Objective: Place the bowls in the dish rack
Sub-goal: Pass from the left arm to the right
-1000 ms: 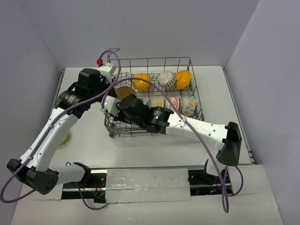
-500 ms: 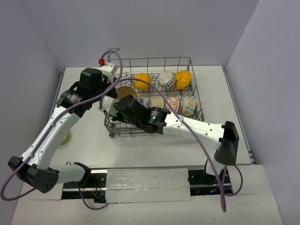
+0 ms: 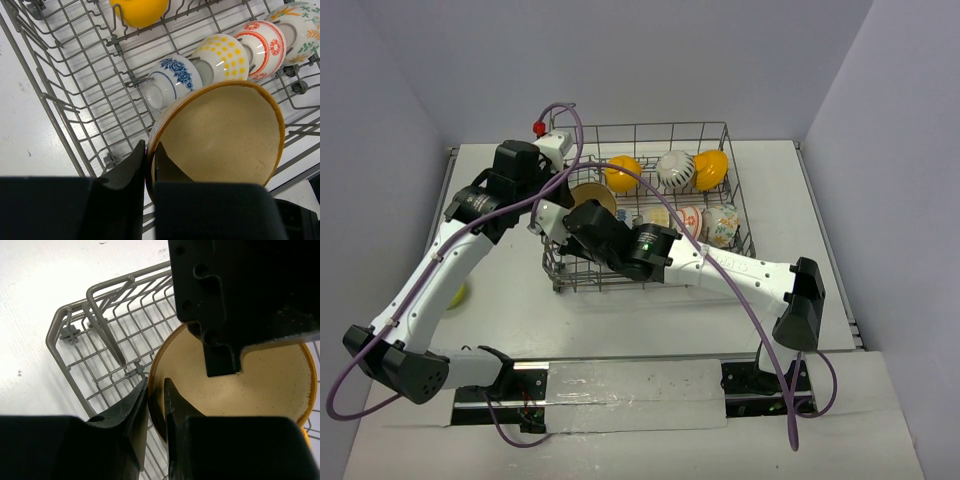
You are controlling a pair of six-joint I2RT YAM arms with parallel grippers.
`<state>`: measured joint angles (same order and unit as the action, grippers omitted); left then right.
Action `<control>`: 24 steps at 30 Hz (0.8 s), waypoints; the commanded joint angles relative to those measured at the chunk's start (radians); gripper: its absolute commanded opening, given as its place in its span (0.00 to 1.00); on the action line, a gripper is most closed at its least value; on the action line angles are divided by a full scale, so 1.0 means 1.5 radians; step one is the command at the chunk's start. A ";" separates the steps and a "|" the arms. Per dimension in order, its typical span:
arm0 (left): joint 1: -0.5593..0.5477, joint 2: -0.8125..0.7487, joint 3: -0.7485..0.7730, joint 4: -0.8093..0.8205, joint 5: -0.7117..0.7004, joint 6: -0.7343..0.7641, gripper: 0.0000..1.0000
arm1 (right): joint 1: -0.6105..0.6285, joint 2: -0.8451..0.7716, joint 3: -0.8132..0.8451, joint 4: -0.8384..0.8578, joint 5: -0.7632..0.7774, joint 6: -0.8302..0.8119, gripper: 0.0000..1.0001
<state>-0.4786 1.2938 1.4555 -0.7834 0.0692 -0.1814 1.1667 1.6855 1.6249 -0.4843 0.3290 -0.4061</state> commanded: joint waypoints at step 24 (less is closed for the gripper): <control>-0.040 -0.027 0.028 0.062 0.011 -0.062 0.59 | -0.017 0.021 0.002 0.102 0.018 0.030 0.00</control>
<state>-0.4782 1.2995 1.4635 -0.7212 0.0498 -0.2577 1.1667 1.6894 1.6283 -0.4522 0.3473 -0.3405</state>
